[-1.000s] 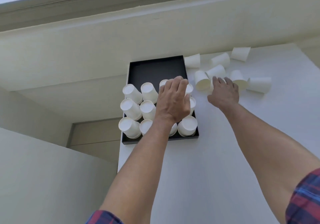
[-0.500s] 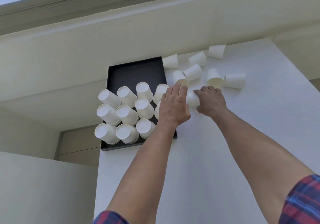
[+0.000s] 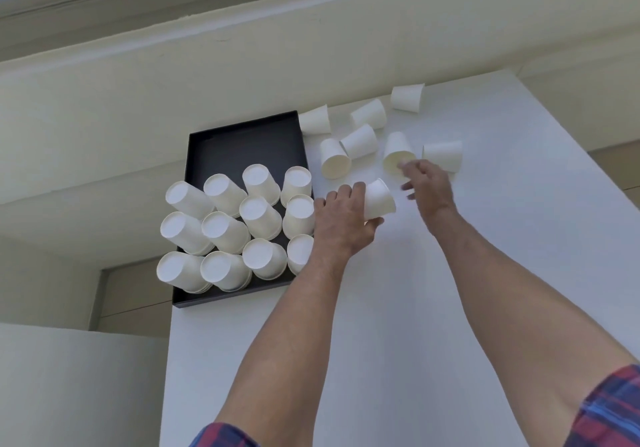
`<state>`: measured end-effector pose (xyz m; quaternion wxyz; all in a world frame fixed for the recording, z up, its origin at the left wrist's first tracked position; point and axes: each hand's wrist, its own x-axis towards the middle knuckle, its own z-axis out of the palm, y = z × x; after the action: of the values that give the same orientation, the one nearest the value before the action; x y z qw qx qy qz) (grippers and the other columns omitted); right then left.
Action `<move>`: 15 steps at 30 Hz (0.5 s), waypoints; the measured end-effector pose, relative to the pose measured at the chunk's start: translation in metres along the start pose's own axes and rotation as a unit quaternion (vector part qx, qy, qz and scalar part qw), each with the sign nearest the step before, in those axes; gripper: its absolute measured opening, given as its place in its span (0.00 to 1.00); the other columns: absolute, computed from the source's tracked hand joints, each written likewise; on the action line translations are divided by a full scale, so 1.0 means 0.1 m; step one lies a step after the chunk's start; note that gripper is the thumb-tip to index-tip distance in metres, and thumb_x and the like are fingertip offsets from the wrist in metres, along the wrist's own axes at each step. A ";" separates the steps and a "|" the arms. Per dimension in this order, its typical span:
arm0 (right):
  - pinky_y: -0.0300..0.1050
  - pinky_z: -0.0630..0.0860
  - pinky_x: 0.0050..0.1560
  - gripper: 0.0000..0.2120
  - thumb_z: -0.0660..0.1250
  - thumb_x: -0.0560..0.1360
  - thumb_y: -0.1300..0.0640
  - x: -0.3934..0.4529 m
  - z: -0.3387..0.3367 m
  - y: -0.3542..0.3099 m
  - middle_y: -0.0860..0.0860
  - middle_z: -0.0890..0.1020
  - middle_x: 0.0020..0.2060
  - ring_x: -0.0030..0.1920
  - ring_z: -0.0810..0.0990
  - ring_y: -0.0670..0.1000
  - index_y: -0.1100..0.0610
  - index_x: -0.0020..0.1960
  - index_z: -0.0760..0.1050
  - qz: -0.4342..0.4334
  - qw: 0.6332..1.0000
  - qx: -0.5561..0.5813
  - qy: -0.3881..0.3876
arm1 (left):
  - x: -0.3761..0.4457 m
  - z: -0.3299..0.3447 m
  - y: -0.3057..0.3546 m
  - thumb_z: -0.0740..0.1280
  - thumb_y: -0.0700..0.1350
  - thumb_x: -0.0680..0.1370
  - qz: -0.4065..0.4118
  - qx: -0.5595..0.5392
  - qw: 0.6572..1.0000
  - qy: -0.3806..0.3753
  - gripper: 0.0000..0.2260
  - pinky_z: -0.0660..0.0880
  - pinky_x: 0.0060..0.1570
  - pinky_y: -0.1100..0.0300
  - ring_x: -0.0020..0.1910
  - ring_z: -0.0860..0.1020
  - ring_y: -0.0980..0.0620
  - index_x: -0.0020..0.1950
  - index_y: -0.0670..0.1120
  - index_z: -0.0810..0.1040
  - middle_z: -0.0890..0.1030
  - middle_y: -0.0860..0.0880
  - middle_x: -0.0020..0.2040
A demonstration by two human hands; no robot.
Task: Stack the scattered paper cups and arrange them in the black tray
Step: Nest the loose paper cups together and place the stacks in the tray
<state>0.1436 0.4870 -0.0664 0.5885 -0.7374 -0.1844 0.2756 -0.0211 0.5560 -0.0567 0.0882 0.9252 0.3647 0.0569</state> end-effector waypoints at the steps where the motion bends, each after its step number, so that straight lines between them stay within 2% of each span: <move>1: 0.50 0.78 0.46 0.10 0.69 0.73 0.43 0.06 -0.06 0.01 0.49 0.82 0.46 0.42 0.82 0.51 0.49 0.44 0.79 0.004 0.996 -0.017 0.091 | 0.00 0.00 0.01 0.69 0.63 0.77 -0.003 -0.009 1.000 0.003 0.28 0.67 0.57 0.47 0.59 0.75 0.43 0.70 0.49 0.69 0.77 0.48 0.60; 2: 0.49 0.78 0.47 0.10 0.70 0.73 0.43 0.10 -0.12 0.03 0.50 0.82 0.48 0.43 0.82 0.52 0.49 0.44 0.79 0.014 0.986 -0.044 0.160 | -0.01 0.01 0.01 0.69 0.63 0.77 -0.005 -0.014 1.000 0.005 0.28 0.67 0.57 0.47 0.59 0.75 0.43 0.69 0.49 0.70 0.78 0.49 0.60; 4: 0.43 0.75 0.47 0.10 0.73 0.73 0.50 0.19 -0.25 0.11 0.51 0.75 0.57 0.45 0.80 0.48 0.52 0.51 0.80 0.039 0.970 -0.093 0.219 | -0.03 0.03 0.01 0.69 0.64 0.76 -0.005 -0.015 1.000 0.006 0.28 0.67 0.57 0.48 0.58 0.75 0.43 0.68 0.48 0.71 0.79 0.49 0.59; 6: 0.40 0.72 0.51 0.16 0.73 0.72 0.56 0.27 -0.33 0.19 0.49 0.68 0.64 0.47 0.76 0.46 0.53 0.60 0.79 0.059 0.973 -0.090 0.205 | -0.05 0.05 0.02 0.69 0.64 0.75 0.000 -0.012 1.000 0.012 0.28 0.67 0.57 0.48 0.58 0.75 0.43 0.67 0.48 0.71 0.79 0.49 0.58; 9: 0.46 0.74 0.59 0.23 0.72 0.74 0.59 0.34 -0.38 0.21 0.50 0.63 0.74 0.59 0.76 0.51 0.54 0.68 0.74 0.087 0.988 -0.038 0.121 | -0.06 0.09 0.02 0.71 0.62 0.75 0.009 -0.020 1.000 0.019 0.27 0.68 0.56 0.49 0.57 0.75 0.43 0.67 0.47 0.72 0.79 0.49 0.57; 12: 0.51 0.74 0.62 0.27 0.71 0.74 0.61 0.42 -0.36 0.18 0.56 0.74 0.69 0.65 0.77 0.57 0.59 0.72 0.70 0.102 0.992 -0.018 0.074 | -0.07 0.11 0.01 0.71 0.62 0.74 0.013 -0.025 0.999 0.018 0.27 0.68 0.56 0.50 0.57 0.75 0.43 0.67 0.47 0.72 0.79 0.48 0.57; 14: 0.53 0.77 0.64 0.28 0.72 0.74 0.58 0.43 -0.33 0.16 0.56 0.78 0.64 0.62 0.79 0.56 0.59 0.72 0.71 0.104 0.992 -0.023 0.074 | -0.07 0.12 0.00 0.71 0.61 0.75 0.012 -0.027 0.999 0.014 0.27 0.68 0.56 0.50 0.58 0.75 0.43 0.67 0.47 0.72 0.79 0.48 0.57; 15: 0.52 0.79 0.61 0.26 0.73 0.74 0.57 0.42 -0.32 0.17 0.56 0.79 0.62 0.57 0.81 0.55 0.59 0.70 0.73 0.099 0.991 -0.020 0.085 | -0.07 0.13 0.00 0.71 0.61 0.75 0.009 -0.032 0.999 0.011 0.27 0.68 0.57 0.50 0.58 0.75 0.43 0.67 0.47 0.72 0.79 0.48 0.57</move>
<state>0.1957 0.4833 -0.0858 0.5572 -0.7844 -0.0655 0.2646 -0.0243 0.5500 -0.0697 0.1128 0.9245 0.3553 0.0797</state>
